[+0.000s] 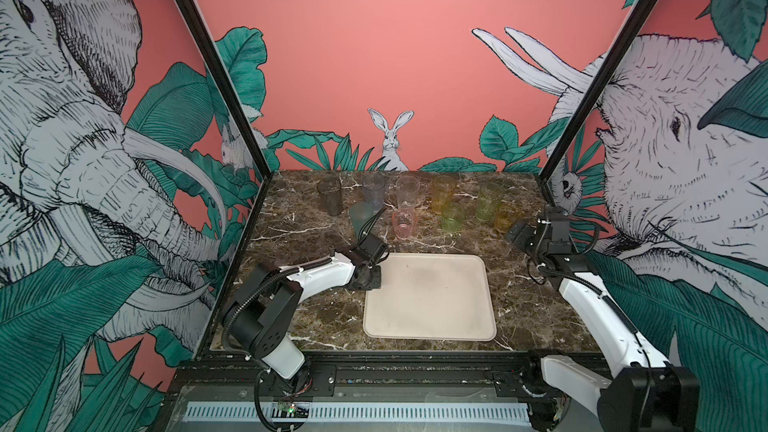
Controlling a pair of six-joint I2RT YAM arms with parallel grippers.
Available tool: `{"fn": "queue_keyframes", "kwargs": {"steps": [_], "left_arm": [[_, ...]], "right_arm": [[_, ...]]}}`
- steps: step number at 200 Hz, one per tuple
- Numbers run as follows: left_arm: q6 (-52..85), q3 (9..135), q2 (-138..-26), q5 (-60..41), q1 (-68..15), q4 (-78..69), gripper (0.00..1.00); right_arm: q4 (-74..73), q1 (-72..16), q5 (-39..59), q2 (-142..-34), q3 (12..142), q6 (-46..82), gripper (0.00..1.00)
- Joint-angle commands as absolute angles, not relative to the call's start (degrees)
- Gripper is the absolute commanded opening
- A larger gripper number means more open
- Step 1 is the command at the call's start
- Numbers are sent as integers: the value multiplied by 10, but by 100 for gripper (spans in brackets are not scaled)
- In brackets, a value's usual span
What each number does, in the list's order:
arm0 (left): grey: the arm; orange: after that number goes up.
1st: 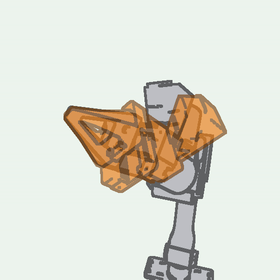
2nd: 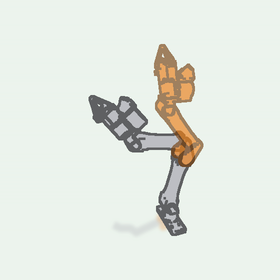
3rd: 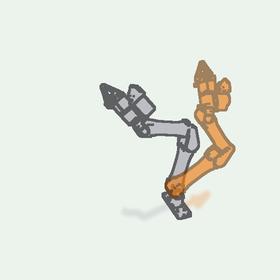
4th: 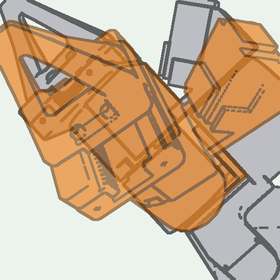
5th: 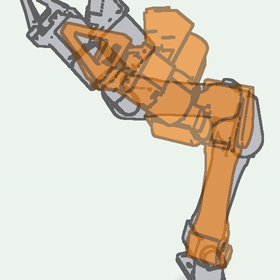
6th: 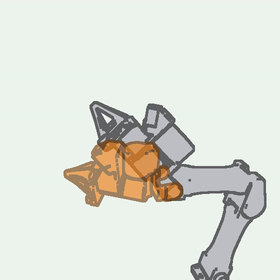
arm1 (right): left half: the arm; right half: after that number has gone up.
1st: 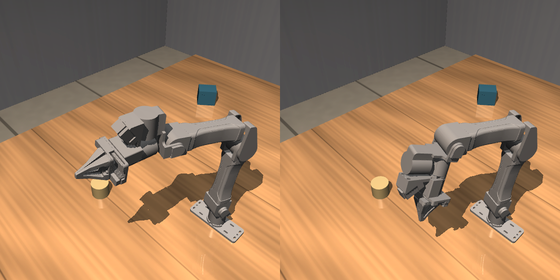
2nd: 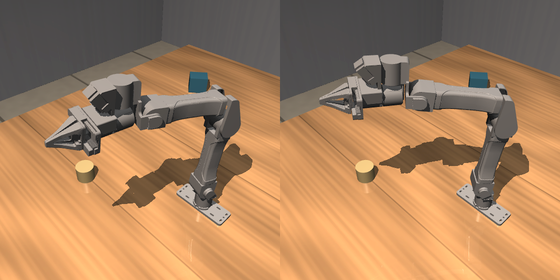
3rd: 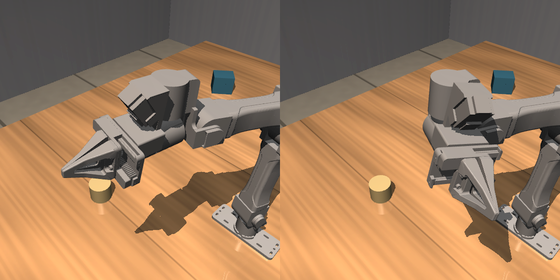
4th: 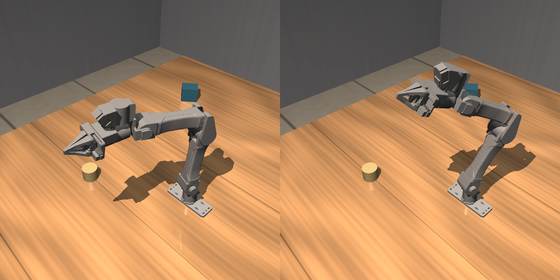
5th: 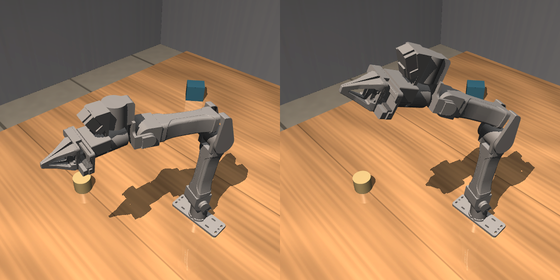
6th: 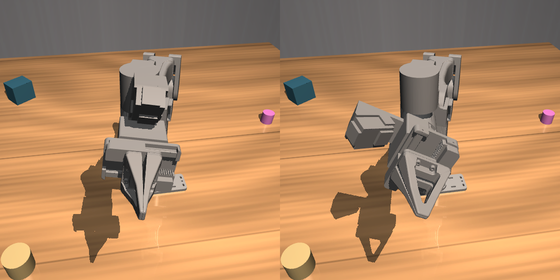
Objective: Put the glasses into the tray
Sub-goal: 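Release the tray with the left gripper while the right gripper moves toward the glasses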
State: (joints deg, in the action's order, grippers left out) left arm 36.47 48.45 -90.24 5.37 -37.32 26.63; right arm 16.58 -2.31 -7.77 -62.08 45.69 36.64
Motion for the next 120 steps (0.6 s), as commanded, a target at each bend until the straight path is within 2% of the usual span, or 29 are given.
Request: {"fn": "queue_keyframes", "kwargs": {"steps": [1, 120], "left_arm": [[353, 465, -884, 85, -356, 300, 0], [347, 463, -869, 89, -339, 308, 0]], "right_arm": [[146, -23, -72, -622, 452, 364, 99], [139, -23, -62, -623, 448, 368, 99]]}}
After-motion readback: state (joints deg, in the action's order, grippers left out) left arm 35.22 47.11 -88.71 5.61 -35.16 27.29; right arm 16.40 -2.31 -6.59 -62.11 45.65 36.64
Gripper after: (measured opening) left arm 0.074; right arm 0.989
